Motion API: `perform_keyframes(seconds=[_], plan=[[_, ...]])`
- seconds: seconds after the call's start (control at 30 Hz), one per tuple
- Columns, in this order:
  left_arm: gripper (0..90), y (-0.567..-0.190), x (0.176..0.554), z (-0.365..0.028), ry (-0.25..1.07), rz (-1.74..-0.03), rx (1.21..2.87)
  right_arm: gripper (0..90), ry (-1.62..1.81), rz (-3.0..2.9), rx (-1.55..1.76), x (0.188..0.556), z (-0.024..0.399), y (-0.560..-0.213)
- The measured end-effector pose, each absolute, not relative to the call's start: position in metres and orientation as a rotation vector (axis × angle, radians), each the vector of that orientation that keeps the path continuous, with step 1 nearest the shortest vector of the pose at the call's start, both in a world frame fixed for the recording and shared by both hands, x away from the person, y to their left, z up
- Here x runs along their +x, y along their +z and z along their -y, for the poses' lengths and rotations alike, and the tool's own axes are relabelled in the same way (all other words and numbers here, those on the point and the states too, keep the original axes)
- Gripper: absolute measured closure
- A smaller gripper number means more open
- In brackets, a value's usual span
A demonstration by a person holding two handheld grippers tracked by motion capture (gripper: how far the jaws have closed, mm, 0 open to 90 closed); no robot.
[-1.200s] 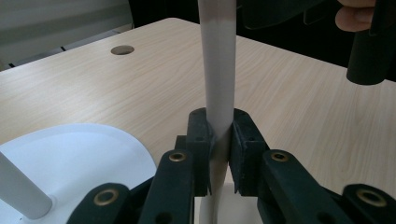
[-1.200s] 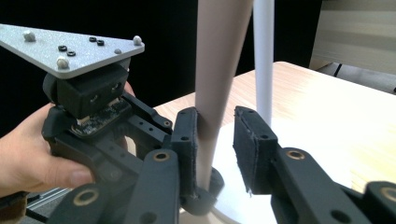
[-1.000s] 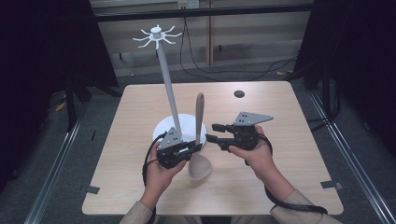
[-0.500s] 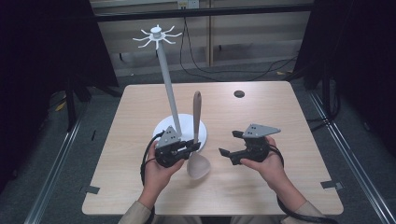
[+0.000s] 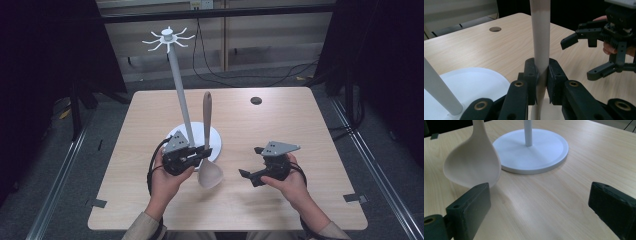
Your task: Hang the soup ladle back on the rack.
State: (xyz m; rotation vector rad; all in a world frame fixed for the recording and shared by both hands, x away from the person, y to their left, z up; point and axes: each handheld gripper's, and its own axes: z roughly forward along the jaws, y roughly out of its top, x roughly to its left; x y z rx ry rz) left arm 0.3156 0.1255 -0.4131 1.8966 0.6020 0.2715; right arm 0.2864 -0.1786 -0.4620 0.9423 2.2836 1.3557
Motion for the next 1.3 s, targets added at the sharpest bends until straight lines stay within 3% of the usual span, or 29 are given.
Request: perform_keyframes(seconds=[1.3], plan=[[79.9,-0.341,0.348,-0.126,0.325,-0.620,1.766,6.0,1.323,-2.286,0.983,0.284,0.184,-0.467]])
